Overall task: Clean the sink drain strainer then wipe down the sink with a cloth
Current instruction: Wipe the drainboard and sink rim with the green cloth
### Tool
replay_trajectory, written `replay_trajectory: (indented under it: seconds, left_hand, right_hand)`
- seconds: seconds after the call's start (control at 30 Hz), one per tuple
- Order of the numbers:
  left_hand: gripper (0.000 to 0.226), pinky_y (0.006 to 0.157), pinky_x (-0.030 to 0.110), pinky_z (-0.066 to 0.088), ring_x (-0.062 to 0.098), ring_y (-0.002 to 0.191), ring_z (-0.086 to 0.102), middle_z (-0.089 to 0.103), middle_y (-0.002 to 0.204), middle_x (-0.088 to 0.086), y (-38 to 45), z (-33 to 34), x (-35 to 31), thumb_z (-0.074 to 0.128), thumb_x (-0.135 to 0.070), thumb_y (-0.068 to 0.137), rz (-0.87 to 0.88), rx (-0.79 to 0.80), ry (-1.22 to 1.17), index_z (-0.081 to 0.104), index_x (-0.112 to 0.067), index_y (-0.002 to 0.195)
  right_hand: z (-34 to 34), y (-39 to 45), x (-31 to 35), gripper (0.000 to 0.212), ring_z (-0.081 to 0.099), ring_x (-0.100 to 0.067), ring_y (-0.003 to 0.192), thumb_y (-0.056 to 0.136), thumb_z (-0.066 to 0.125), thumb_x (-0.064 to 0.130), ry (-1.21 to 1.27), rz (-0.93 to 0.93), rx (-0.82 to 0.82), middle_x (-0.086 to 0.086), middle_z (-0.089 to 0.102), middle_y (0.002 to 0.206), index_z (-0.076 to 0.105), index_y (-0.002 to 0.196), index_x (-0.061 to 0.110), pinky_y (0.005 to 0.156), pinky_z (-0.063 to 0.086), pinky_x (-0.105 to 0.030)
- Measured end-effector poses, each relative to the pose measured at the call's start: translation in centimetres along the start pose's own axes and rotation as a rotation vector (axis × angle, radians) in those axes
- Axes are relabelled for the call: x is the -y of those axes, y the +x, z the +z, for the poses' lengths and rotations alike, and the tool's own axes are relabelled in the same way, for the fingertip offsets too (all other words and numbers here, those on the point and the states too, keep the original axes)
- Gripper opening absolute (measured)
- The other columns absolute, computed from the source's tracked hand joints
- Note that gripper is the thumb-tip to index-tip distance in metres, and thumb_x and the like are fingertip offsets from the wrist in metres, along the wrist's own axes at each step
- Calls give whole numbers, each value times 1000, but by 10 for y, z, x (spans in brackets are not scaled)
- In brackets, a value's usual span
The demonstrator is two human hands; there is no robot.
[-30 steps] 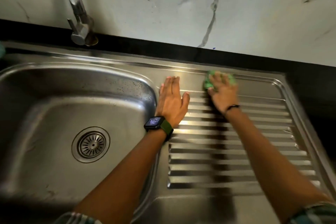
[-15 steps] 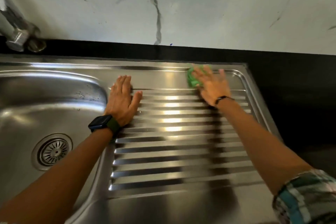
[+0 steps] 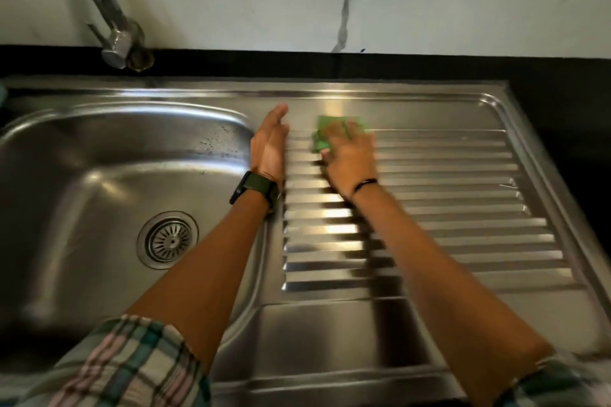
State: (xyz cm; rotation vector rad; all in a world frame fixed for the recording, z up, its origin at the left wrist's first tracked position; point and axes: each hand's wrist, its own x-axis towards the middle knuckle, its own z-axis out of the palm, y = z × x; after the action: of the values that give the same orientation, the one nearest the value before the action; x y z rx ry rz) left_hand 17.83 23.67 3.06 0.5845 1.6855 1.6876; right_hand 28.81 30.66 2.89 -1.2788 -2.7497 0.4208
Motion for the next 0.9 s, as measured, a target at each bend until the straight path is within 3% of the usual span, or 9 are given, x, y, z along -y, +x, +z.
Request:
replay_trajectory:
  seconds: [0.1,0.2,0.27,0.4,0.5,0.57,0.67,0.77,0.9]
  left_hand:
    - [52,108,41,37,24,126,44,49,135,9,-1,-13,-3,41,-29,76,-32,3,-94,51,-16,125]
    - [51,108,37,34,26,130,40,44,141,11,1,-12,-6,41,-31,87,-46,94,-49,43,-9,132]
    - [44,110,32,30,24,132,39,43,142,10,-4,-6,-7,39,-26,95,-60,137,-36,41,-7,135]
    - [40,114,37,27,18,130,41,46,141,5,-33,-5,3,36,-30,97,-57,200,-42,45,-13,132]
    - [39,113,31,25,14,132,38,43,143,1,-59,-7,13,35,-29,97,-44,173,-105,46,-16,132]
    - [35,110,27,26,12,130,40,46,138,-2,-74,-8,13,34,-25,97,-28,151,-164,48,-19,128]
    - [27,113,30,26,13,128,42,50,132,-2,-86,-10,11,33,-26,96,-62,117,-241,51,-28,116]
    - [38,113,38,30,16,125,48,55,132,3,-98,-10,9,38,-34,92,-108,6,-266,56,-18,121]
    - [51,104,26,37,13,123,48,53,133,3,-119,-27,8,36,-44,87,-91,-68,-201,52,-16,126]
  right_hand:
    - [22,-16,64,62,0,-22,145,89,43,23,-38,-202,65,1,13,157,17,146,23,118,1,-43]
    - [9,-31,22,61,4,-19,145,89,45,21,-125,-278,72,3,16,156,20,145,25,117,5,-42]
    - [-13,-43,-39,61,10,-20,145,89,46,17,-157,-149,22,1,20,155,22,144,24,116,9,-41]
    - [-66,-75,-170,52,24,-35,138,94,43,17,-74,416,-13,-16,25,151,28,143,19,114,18,-46]
    - [-71,-86,-174,48,27,-37,135,94,45,20,-8,576,-34,-19,27,148,35,140,14,112,22,-48]
    - [-58,-83,-140,47,25,-36,136,94,44,21,-37,505,-72,-20,31,147,36,140,11,113,19,-46]
    - [-26,-82,-58,48,20,-31,140,94,43,19,-70,248,-60,-13,31,150,34,141,12,117,9,-40]
    - [10,-87,34,55,10,-25,144,92,40,22,-63,-36,21,-3,22,154,24,144,20,118,5,-37]
    - [28,-114,77,57,-1,-17,145,93,36,29,-74,-253,116,5,13,156,14,146,25,117,-3,-38]
